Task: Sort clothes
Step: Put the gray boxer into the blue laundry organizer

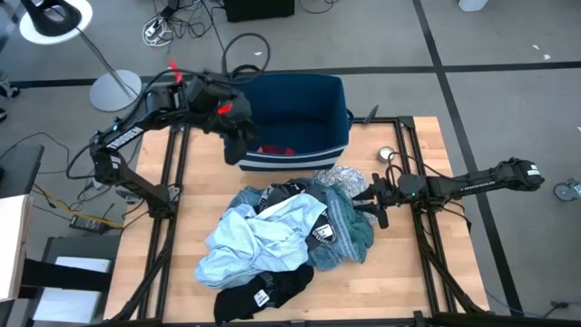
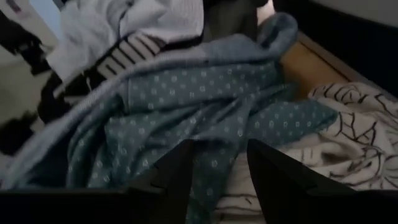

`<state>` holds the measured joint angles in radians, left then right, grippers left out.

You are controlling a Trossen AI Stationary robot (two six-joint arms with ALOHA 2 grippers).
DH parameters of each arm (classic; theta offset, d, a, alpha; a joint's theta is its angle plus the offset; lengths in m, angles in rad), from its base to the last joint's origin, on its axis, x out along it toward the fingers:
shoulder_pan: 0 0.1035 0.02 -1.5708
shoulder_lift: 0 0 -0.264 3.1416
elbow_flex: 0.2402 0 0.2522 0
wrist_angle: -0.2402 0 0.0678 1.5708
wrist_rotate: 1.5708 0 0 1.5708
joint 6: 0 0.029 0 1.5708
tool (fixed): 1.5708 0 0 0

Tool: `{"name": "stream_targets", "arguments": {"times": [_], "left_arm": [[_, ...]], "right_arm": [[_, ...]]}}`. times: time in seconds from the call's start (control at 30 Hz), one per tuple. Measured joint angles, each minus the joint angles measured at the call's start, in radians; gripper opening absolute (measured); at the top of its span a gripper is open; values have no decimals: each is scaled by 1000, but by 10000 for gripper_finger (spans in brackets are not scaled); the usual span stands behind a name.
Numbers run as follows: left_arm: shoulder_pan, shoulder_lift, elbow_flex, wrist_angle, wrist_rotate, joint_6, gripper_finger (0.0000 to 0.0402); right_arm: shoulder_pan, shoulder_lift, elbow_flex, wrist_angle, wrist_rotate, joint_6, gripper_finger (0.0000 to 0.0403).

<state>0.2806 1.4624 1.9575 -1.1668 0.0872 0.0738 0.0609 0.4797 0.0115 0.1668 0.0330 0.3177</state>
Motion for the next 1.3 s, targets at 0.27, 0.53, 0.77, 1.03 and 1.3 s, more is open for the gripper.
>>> {"name": "stream_targets", "arguments": {"times": [0.27, 0.53, 0.77, 1.03, 1.3], "left_arm": [[-110, -11, 0, -2, -67, -66, 124], [-193, -10, 0, -35, -98, -142, 124], [-301, -10, 0, -73, -179, -184, 124], [-408, -107, -196, 23, -237, -239, 124], [-447, -345, -631, 301, -244, -354, 124]], "right_arm": [[-6, 0, 109, 16, 17, -104, 158], [-6, 55, 561, -583, 179, -183, 158], [-6, 156, 847, -768, 191, -181, 158], [-2, 282, 1019, -890, 187, -119, 177], [48, 407, 1053, -882, 175, -118, 227]]}}
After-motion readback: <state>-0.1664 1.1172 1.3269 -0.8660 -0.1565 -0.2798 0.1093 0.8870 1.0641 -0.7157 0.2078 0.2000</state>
